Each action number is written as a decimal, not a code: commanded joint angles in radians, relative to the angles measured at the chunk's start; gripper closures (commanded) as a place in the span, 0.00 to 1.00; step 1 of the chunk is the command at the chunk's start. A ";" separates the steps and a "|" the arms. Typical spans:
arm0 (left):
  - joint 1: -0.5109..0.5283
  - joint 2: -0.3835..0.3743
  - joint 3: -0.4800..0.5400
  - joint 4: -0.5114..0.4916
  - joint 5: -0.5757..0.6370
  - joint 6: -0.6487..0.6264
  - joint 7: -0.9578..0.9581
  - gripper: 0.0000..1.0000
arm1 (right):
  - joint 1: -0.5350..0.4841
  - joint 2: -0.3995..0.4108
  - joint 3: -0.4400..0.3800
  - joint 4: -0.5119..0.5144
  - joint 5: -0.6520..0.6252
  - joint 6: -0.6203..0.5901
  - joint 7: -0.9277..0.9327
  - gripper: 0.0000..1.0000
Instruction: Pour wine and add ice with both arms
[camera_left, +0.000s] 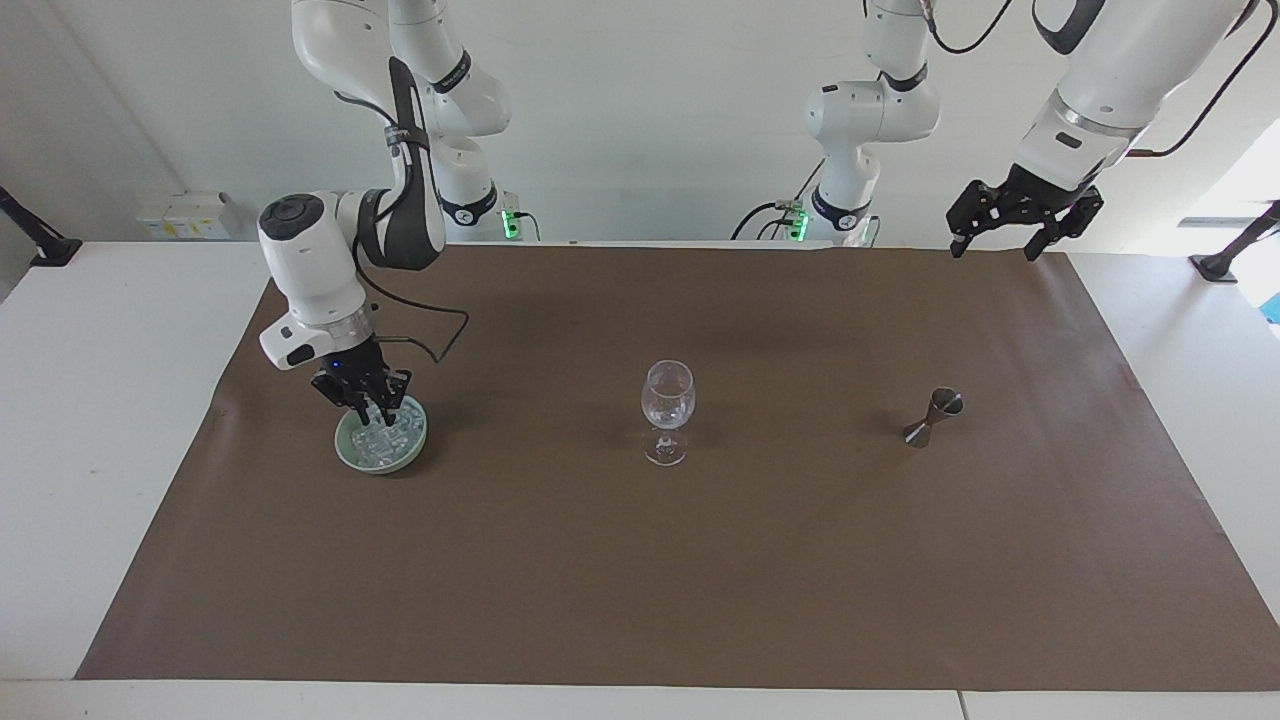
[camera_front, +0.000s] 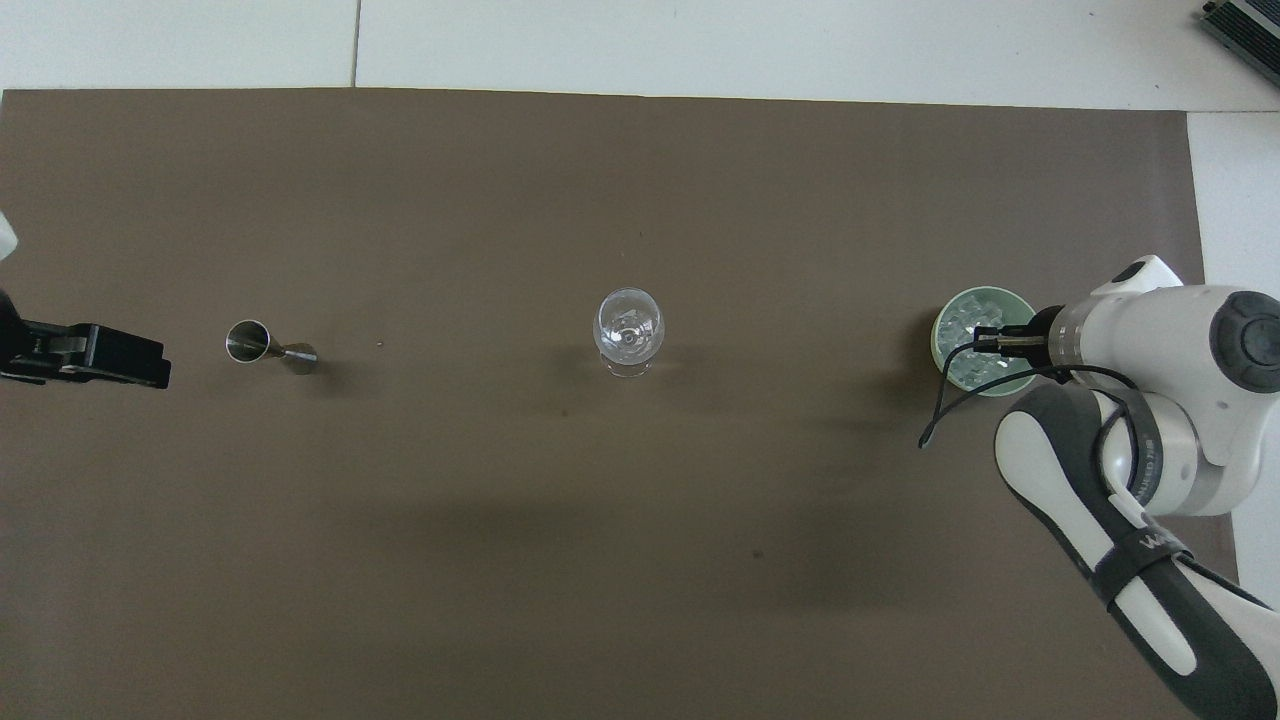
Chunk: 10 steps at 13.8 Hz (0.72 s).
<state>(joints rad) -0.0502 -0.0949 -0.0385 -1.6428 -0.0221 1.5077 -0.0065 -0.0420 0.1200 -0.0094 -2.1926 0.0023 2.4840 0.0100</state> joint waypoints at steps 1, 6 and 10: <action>-0.025 -0.035 0.012 -0.045 0.007 -0.001 -0.052 0.00 | -0.004 -0.017 0.009 -0.027 -0.018 0.013 -0.005 0.83; -0.023 -0.039 0.014 -0.048 0.007 0.000 -0.044 0.00 | -0.009 -0.017 0.009 -0.033 -0.018 0.013 -0.008 0.73; -0.023 -0.039 0.014 -0.048 0.007 -0.003 -0.050 0.00 | -0.007 -0.019 0.009 -0.035 -0.018 0.013 -0.008 0.64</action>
<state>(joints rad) -0.0561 -0.1046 -0.0374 -1.6608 -0.0221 1.5077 -0.0387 -0.0412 0.1224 -0.0055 -2.1992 0.0017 2.4848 0.0099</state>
